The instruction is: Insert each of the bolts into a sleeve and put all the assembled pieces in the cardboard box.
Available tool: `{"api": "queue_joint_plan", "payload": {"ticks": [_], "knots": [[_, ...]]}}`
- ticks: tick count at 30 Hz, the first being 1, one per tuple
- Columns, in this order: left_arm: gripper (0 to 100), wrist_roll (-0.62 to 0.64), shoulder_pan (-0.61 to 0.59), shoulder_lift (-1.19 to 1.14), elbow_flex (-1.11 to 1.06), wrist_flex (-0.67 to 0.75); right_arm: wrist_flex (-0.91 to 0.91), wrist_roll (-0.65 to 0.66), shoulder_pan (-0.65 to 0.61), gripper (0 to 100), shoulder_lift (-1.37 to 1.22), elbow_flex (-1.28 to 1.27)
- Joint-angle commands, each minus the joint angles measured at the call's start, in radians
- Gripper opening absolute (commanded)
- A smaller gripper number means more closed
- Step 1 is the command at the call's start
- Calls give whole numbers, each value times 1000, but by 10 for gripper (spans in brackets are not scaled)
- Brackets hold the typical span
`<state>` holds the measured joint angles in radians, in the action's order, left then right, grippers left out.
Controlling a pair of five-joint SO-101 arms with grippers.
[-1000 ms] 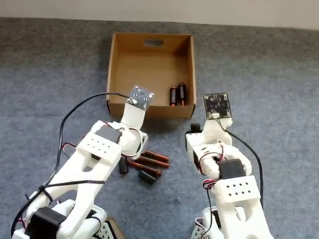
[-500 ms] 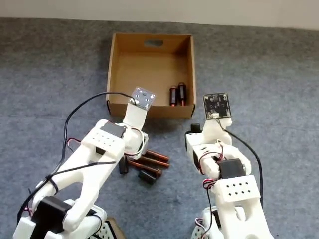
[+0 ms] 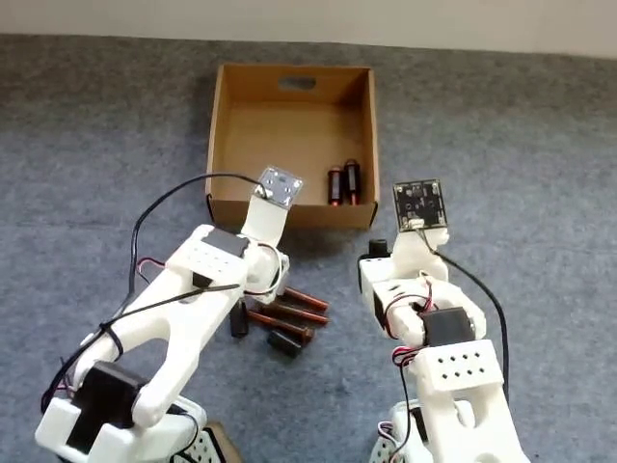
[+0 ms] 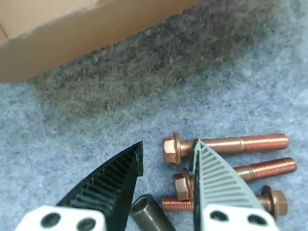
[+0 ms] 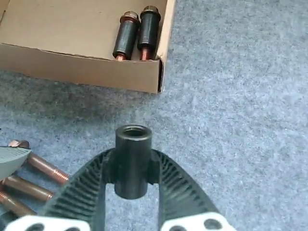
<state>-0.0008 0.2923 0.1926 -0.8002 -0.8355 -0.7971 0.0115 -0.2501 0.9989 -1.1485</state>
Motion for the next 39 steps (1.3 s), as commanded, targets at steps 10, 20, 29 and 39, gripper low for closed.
{"api": "queue_joint_plan", "payload": {"ticks": [10,20,29,39], "knots": [[10,3,1,-4,21,15,18,-5,1,5,-1,7],[9,-5,-119,7,28,9,18,-5,1,5,-1,7],[10,-8,-202,7,127,-110,18,-5,1,5,-1,7],[197,-75,-205,7,157,-190,18,-5,1,5,-1,7]]}}
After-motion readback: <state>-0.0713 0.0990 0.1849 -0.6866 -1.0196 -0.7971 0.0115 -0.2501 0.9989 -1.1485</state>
